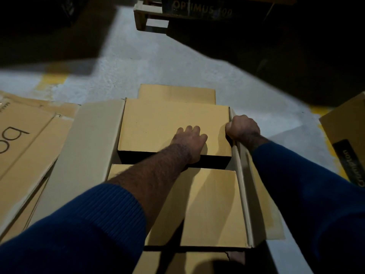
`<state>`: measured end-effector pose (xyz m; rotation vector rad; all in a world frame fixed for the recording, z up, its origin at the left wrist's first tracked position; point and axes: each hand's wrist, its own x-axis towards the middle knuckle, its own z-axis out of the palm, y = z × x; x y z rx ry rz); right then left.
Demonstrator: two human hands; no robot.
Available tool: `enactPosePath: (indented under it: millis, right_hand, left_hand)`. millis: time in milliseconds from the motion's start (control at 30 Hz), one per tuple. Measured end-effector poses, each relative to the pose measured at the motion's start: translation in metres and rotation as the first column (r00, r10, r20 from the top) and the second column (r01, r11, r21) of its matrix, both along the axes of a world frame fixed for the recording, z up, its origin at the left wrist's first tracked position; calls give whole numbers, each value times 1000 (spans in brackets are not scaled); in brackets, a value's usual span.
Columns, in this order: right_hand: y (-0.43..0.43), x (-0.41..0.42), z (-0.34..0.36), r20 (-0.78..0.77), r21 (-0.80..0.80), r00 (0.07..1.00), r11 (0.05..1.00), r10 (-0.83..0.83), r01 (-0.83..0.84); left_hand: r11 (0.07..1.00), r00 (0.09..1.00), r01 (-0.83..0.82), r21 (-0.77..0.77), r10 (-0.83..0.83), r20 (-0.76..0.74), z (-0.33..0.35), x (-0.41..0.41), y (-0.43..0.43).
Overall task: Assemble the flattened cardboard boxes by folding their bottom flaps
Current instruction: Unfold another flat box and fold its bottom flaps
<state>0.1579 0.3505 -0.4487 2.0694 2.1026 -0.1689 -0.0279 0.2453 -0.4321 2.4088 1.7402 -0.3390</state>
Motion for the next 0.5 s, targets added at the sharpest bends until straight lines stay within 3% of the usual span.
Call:
enactPosePath:
  millis: [167, 333, 500]
  right_hand:
    - [1, 1, 0, 11, 9, 999, 999, 31, -31]
    - [-18, 1, 7, 212, 148, 957, 961, 200, -234]
    - [-63, -35, 28, -19, 259, 930, 900, 367, -350]
  left_hand:
    - [1000, 1000, 10, 19, -10, -11, -14, -15, -4]
    - [995, 998, 59, 84, -61, 20, -3, -25, -6]
    - [997, 999, -25, -79, 23, -22, 38, -24, -12]
